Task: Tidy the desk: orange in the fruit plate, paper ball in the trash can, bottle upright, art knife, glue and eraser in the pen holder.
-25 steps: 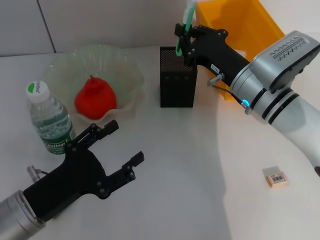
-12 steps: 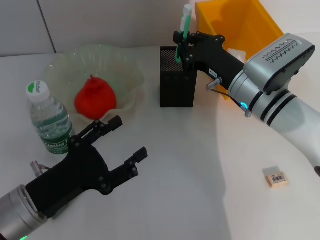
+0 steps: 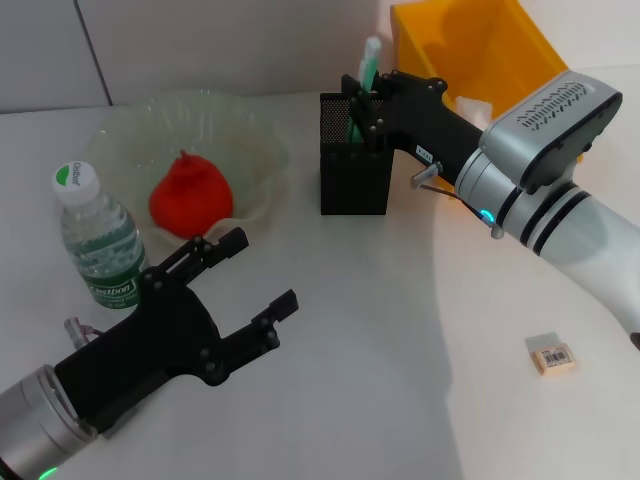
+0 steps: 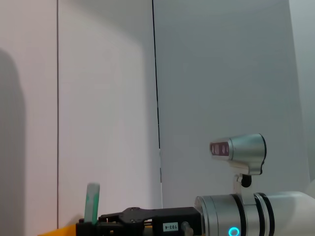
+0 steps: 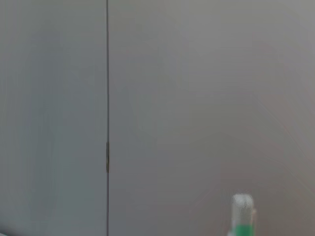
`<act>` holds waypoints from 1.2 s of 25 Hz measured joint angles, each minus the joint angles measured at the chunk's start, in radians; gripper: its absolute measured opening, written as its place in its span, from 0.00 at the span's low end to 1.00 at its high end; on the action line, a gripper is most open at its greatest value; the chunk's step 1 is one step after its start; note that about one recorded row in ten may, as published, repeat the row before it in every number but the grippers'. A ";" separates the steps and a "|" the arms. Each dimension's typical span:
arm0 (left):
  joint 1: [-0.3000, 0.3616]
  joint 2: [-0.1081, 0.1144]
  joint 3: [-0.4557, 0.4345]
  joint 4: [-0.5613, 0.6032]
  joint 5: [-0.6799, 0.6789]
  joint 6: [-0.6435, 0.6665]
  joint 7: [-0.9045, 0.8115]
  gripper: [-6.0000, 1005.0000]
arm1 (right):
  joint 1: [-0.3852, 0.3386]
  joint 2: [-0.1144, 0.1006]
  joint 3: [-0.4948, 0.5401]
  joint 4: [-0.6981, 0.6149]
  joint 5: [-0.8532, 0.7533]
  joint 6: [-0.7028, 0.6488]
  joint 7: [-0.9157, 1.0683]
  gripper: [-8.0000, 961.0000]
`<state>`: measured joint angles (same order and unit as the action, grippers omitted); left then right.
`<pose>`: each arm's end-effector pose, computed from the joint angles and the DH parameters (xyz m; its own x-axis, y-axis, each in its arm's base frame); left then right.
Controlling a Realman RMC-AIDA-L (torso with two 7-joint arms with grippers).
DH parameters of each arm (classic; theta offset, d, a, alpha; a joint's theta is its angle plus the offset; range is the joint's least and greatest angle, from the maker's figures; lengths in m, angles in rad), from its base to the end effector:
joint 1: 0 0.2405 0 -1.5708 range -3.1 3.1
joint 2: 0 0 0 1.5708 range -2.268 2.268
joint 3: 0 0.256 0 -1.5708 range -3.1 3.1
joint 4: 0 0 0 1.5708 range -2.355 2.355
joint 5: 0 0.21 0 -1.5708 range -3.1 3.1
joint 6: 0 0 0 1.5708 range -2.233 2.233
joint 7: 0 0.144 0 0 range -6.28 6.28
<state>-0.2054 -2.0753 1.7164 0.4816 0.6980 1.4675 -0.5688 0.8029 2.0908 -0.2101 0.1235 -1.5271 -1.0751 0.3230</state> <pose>-0.2518 0.2424 -0.0603 0.6378 -0.1026 0.7633 0.3209 -0.8655 -0.3845 0.2178 0.3951 -0.0717 0.7308 0.0106 -0.6826 -0.5546 -0.5737 -0.6027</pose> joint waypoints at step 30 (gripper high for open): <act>0.004 0.011 -0.002 -0.009 0.037 0.036 0.001 0.77 | -0.197 -0.023 -0.646 -1.017 -0.234 -0.276 1.274 0.82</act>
<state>-0.2010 -2.0646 1.7143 0.4727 0.7352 1.5032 -0.5674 0.6057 2.0674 -0.8560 -0.8935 -1.7616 -1.3514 1.5971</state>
